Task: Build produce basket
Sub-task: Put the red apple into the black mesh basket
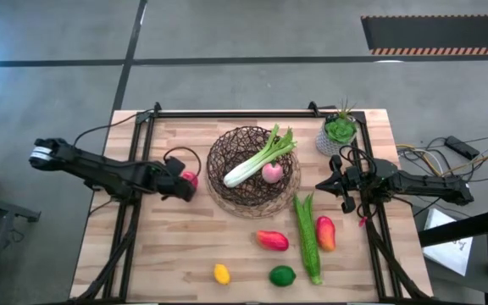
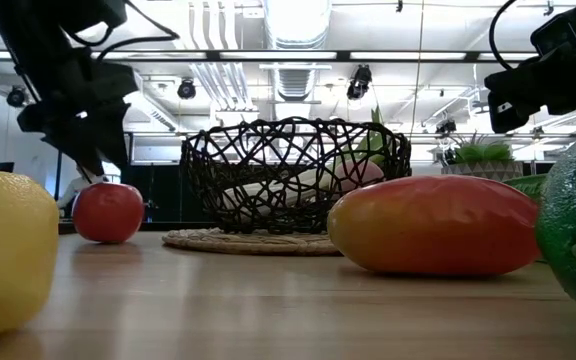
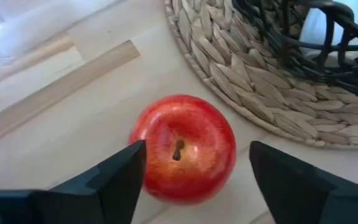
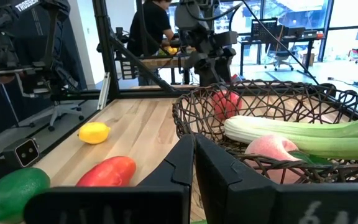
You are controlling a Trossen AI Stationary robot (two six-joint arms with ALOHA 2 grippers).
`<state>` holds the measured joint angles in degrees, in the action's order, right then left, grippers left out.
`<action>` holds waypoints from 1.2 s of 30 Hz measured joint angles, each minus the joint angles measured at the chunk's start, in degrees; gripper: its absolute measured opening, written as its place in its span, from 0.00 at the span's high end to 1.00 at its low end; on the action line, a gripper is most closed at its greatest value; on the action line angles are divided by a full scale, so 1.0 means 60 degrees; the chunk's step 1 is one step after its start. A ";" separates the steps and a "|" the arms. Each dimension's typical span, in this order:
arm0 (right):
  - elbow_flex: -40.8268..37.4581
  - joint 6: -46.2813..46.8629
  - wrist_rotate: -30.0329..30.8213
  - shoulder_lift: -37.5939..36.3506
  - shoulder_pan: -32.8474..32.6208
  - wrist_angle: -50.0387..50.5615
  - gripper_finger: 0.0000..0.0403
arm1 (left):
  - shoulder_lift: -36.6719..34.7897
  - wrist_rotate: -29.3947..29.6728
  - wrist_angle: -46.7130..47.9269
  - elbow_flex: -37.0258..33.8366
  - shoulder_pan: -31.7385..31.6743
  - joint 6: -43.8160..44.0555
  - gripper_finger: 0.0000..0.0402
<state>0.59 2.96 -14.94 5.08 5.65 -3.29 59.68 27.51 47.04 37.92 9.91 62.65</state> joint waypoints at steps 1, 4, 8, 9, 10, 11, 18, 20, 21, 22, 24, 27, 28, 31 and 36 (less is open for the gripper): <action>0.0001 0.0000 0.0000 0.0000 0.0001 0.0000 0.98 | 0.0050 0.0001 -0.0106 -0.0048 0.0000 -0.0004 0.36; 0.0001 0.0000 0.0000 0.0000 0.0000 0.0000 0.98 | 0.0245 0.0006 -0.0077 -0.0137 0.0000 -0.0004 0.42; 0.0000 -0.0001 0.0000 0.0000 0.0001 0.0000 0.98 | 0.0424 0.0248 -0.0083 -0.0133 -0.0007 -0.0007 0.49; 0.0000 0.0000 0.0000 0.0000 0.0001 0.0000 0.98 | 0.0457 0.0254 -0.0089 -0.0129 -0.0007 -0.0007 0.51; 0.0001 0.0000 0.0000 0.0000 0.0004 -0.0002 0.98 | 0.0476 0.0259 -0.0086 -0.0131 -0.0007 -0.0007 0.52; 0.0001 0.0000 0.0000 0.0000 0.0000 0.0000 0.98 | 0.0478 0.0262 -0.0084 -0.0136 -0.0007 -0.0007 0.53; 0.0000 0.0000 0.0000 0.0000 0.0002 -0.0002 0.98 | 0.0488 0.0857 -0.0090 -0.0165 -0.0011 -0.0011 0.61; -0.0002 0.0000 0.0000 0.0000 0.0003 0.0000 0.98 | 0.0488 0.0978 -0.0090 -0.0165 -0.0018 -0.0015 0.63; 0.0001 0.0000 0.0000 0.0000 0.0001 0.0000 0.98 | 0.0488 0.0984 -0.0096 -0.0175 -0.0021 -0.0011 0.64; -0.0001 0.0000 0.0000 0.0000 0.0004 0.0000 0.98 | 0.0488 0.0982 -0.0098 -0.0197 -0.0025 -0.0008 0.65; -0.0002 0.0000 0.0000 0.0000 0.0002 0.0000 0.98 | 0.0488 0.0980 -0.0101 -0.0249 -0.0025 0.0000 0.67; -0.0002 0.0000 0.0000 0.0000 0.0000 0.0000 0.98 | 0.0488 0.0976 -0.0099 -0.0289 -0.0025 0.0004 0.70; 0.0001 0.0000 0.0000 0.0000 0.0000 0.0000 0.98 | 0.0488 0.0976 -0.0118 -0.0289 -0.0025 0.0007 0.71; -0.0001 0.0000 0.0000 0.0000 0.0004 0.0000 0.98 | 0.0488 0.0973 -0.0122 -0.0289 -0.0025 0.0011 0.72; 0.0001 0.0000 0.0000 0.0000 0.0002 0.0000 0.98 | 0.0530 0.0732 -0.0118 -0.0289 -0.0025 0.0022 0.76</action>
<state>0.60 2.96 -14.94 5.08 5.66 -3.29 62.86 31.90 46.33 36.18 9.76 62.78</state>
